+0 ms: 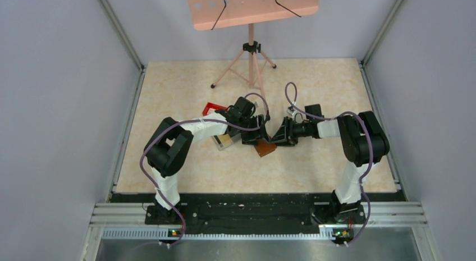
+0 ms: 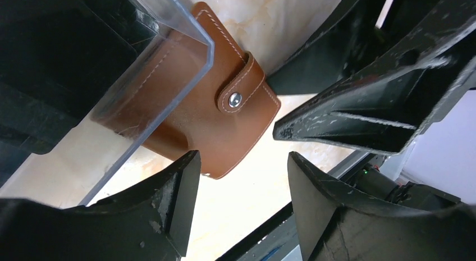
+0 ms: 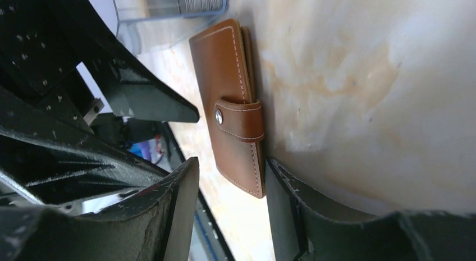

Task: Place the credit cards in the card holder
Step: Pick up the card holder from the center of the board.

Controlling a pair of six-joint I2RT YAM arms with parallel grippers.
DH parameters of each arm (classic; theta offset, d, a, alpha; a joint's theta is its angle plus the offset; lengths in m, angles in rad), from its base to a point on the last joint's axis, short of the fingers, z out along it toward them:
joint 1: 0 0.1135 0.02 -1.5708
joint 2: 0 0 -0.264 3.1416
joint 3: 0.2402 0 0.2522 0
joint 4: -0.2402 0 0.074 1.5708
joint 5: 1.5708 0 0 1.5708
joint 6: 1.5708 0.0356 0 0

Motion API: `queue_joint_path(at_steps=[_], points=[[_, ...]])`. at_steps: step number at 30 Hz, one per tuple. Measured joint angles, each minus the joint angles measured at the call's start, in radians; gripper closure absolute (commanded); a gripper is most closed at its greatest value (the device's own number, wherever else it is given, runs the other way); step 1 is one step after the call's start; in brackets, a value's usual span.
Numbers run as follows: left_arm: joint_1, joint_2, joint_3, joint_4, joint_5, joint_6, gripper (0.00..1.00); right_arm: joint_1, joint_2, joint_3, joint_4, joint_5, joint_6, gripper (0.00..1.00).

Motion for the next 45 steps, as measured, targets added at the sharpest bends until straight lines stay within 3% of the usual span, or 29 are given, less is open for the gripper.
queue_joint_path(at_steps=[7,15,24,32,37,41,45], points=[[0.001,0.000,-0.006,0.006,-0.005,0.000,0.37,0.001,0.015,-0.060,0.097,-0.049,0.113,0.54],[-0.003,-0.076,-0.074,-0.082,-0.116,-0.023,0.35,0.007,-0.004,-0.018,-0.010,0.023,0.069,0.53],[-0.003,-0.093,-0.094,-0.097,-0.153,-0.058,0.36,0.019,-0.006,-0.019,0.008,0.036,0.082,0.53],[-0.003,-0.065,-0.089,-0.011,-0.128,-0.085,0.49,0.070,0.020,-0.048,0.168,0.029,0.179,0.55],[-0.003,-0.058,-0.111,0.072,-0.103,-0.093,0.52,0.074,0.029,-0.095,0.286,0.016,0.263,0.63],[-0.004,-0.065,-0.140,0.133,-0.096,-0.101,0.52,0.077,0.030,-0.143,0.371,0.010,0.336,0.77],[-0.004,-0.071,-0.145,0.137,-0.101,-0.101,0.45,0.077,0.032,-0.151,0.405,0.008,0.370,0.93]])
